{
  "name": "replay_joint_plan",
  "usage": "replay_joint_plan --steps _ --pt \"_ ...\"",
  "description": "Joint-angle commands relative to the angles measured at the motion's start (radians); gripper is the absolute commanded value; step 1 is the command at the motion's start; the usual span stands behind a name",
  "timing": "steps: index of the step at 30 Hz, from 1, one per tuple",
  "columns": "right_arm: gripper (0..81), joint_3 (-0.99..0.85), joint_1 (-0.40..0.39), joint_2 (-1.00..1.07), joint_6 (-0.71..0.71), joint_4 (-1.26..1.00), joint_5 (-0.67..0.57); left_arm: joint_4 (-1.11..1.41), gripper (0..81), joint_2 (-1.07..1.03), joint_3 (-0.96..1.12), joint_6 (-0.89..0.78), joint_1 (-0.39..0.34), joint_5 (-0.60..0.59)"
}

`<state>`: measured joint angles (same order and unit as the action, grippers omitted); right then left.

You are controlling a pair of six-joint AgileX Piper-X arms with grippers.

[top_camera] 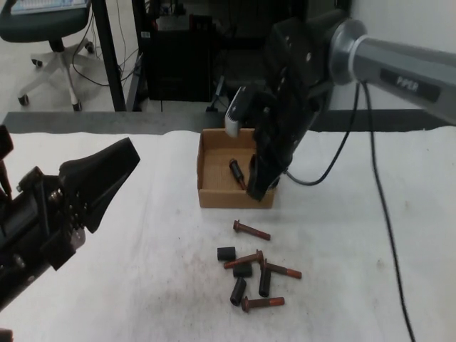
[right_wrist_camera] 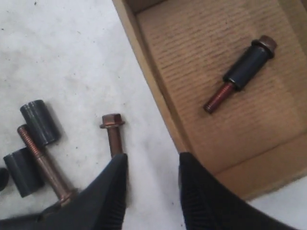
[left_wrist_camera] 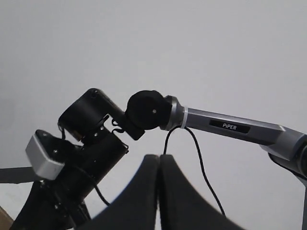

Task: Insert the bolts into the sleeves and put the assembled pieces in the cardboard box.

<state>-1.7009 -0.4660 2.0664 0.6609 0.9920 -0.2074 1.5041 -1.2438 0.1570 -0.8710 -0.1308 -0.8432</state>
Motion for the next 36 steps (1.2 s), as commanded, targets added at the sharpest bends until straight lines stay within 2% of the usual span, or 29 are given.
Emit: replay_joint_plan --steps 1,5,10,17,36 --pt "34.2 -0.001 -0.035 0.052 0.041 -0.018 0.002 0.018 0.3 0.015 0.002 0.015 -0.004 -0.009" --pt "34.2 -0.001 -0.063 0.097 0.046 -0.024 0.053 0.018 0.3 0.015 0.002 0.015 -0.004 -0.015" --pt "34.2 -0.001 -0.083 0.121 0.046 -0.027 0.061 0.018 0.3 0.015 0.002 0.015 -0.004 -0.052" --pt "34.2 -0.001 -0.081 0.120 0.046 -0.014 0.105 0.018 0.3 0.015 0.002 0.015 -0.004 -0.056" --pt "34.2 -0.001 -0.075 0.144 0.050 -0.024 0.098 0.018 0.3 0.015 0.002 0.019 -0.004 -0.055"
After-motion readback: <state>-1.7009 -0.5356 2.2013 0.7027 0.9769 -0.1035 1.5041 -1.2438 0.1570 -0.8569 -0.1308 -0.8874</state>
